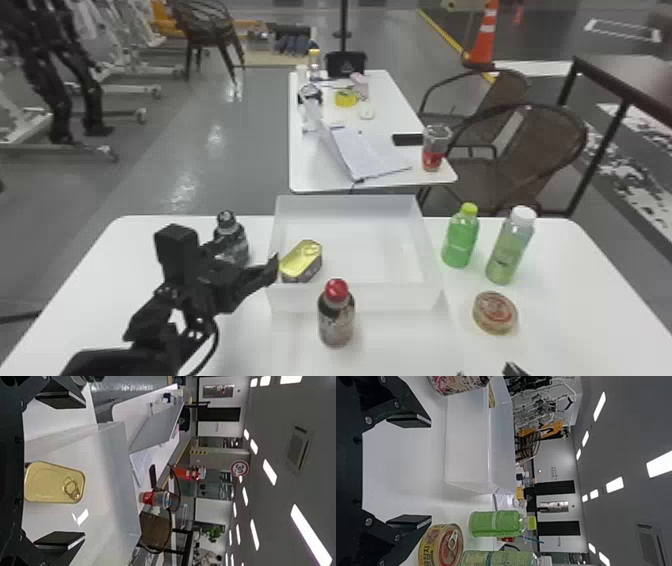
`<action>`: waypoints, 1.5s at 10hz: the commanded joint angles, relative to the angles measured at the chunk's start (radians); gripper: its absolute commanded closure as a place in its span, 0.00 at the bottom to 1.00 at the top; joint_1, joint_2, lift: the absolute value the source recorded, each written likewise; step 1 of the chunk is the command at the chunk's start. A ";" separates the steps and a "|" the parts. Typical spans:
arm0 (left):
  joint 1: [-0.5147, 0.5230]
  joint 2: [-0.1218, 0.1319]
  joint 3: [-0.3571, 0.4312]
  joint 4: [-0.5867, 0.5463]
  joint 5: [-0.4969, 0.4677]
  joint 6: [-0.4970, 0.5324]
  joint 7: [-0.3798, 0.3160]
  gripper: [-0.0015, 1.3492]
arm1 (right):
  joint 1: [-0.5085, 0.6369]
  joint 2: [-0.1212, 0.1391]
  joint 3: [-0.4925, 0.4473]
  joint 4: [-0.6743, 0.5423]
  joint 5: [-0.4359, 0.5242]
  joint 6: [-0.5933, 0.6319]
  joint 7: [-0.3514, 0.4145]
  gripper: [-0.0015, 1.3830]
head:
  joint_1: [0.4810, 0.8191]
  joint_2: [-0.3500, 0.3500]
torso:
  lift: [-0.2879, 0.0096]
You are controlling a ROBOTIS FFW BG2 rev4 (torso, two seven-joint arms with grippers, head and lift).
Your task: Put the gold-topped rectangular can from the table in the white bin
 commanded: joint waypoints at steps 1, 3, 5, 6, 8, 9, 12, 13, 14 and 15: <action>0.108 0.001 0.019 -0.063 0.045 -0.082 0.059 0.10 | 0.003 0.001 0.000 -0.003 0.002 0.000 0.000 0.30 | 0.20 0.50 | 0.63; 0.231 0.005 0.027 -0.083 0.093 -0.215 0.168 0.10 | 0.005 0.001 0.000 -0.005 0.006 0.000 -0.001 0.30 | 0.20 0.50 | 0.63; 0.341 0.002 0.039 -0.087 0.124 -0.304 0.237 0.10 | 0.011 0.001 -0.002 -0.009 0.008 0.000 -0.001 0.30 | 0.20 0.50 | 0.63; 0.384 -0.004 0.050 -0.087 0.127 -0.341 0.259 0.10 | 0.013 0.001 -0.003 -0.011 0.010 0.000 -0.001 0.30 | 0.20 0.50 | 0.63; 0.473 -0.014 0.054 -0.092 0.124 -0.392 0.309 0.10 | 0.019 0.001 -0.005 -0.014 0.013 0.000 -0.001 0.30 | 0.20 0.50 | 0.63; 0.502 -0.014 0.037 -0.092 0.119 -0.424 0.366 0.10 | 0.022 0.001 -0.005 -0.014 0.013 0.000 -0.001 0.30 | 0.20 0.50 | 0.63; 0.527 -0.014 0.030 -0.090 0.124 -0.436 0.395 0.10 | 0.023 0.001 -0.005 -0.014 0.017 0.000 -0.003 0.30 | 0.20 0.50 | 0.63; 0.530 -0.014 0.025 -0.090 0.133 -0.427 0.400 0.10 | 0.023 0.001 -0.005 -0.014 0.019 -0.002 -0.003 0.30 | 0.20 0.50 | 0.63; 0.528 -0.014 0.022 -0.090 0.134 -0.421 0.403 0.10 | 0.023 0.001 -0.005 -0.014 0.022 -0.006 -0.001 0.30 | 0.20 0.50 | 0.63; 0.528 -0.014 0.019 -0.090 0.141 -0.415 0.403 0.10 | 0.023 0.001 -0.005 -0.016 0.023 -0.008 -0.001 0.30 | 0.20 0.50 | 0.63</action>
